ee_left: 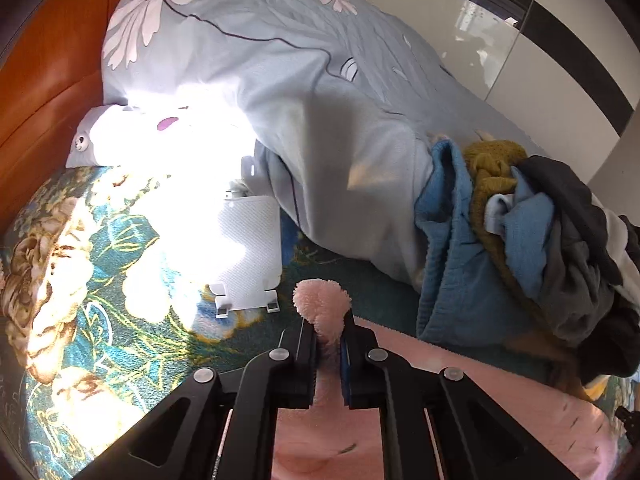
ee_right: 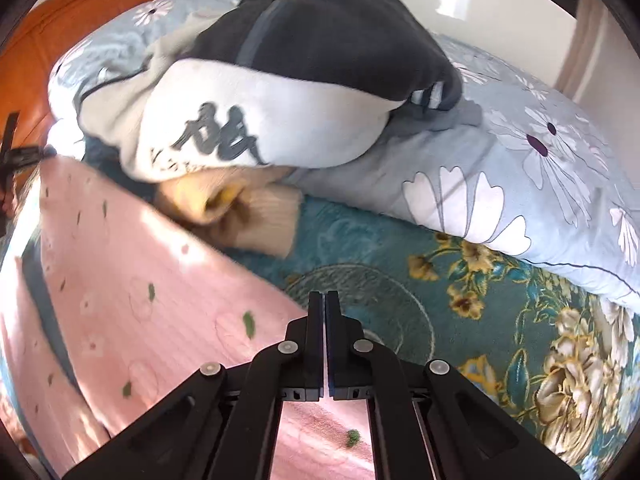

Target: Fold clothes

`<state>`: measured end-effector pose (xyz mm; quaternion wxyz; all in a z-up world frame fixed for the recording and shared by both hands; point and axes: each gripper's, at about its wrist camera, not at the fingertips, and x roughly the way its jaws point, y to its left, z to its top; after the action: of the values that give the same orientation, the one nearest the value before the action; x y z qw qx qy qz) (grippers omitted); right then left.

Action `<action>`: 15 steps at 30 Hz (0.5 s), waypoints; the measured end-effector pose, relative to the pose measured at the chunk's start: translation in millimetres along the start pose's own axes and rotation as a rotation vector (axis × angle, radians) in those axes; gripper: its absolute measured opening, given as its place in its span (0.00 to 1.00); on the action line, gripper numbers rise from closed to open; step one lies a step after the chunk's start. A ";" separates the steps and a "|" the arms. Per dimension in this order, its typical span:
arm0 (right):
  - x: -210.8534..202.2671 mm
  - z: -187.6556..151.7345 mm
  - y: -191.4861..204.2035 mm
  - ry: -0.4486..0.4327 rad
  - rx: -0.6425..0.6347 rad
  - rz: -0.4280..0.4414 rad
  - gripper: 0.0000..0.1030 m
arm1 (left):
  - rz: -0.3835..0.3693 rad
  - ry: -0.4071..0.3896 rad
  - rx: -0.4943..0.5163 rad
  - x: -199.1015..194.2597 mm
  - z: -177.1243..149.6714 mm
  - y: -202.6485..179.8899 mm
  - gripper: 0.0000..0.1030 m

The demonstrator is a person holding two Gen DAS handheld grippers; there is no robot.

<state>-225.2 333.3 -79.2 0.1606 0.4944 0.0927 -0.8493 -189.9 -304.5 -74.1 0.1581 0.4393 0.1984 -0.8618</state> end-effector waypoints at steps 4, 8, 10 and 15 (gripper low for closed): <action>25.6 -1.1 2.5 0.031 0.038 -0.029 0.01 | 0.056 0.066 -0.042 25.6 -16.5 3.9 0.11; 12.9 -13.7 -9.2 0.010 0.039 -0.027 0.01 | 0.050 0.102 -0.070 31.8 -19.8 9.0 0.24; -5.3 -21.1 -26.7 -0.021 0.076 -0.047 0.01 | 0.031 0.106 -0.090 28.1 -19.3 14.3 0.44; -55.8 -65.9 -95.0 -0.066 0.203 -0.115 0.20 | 0.040 0.091 -0.125 6.5 -21.3 32.7 0.61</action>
<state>-180.9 452.7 -63.4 0.0637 0.4736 0.0292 -0.8780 -164.1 -323.4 -97.4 0.1932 0.4711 0.2501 -0.8235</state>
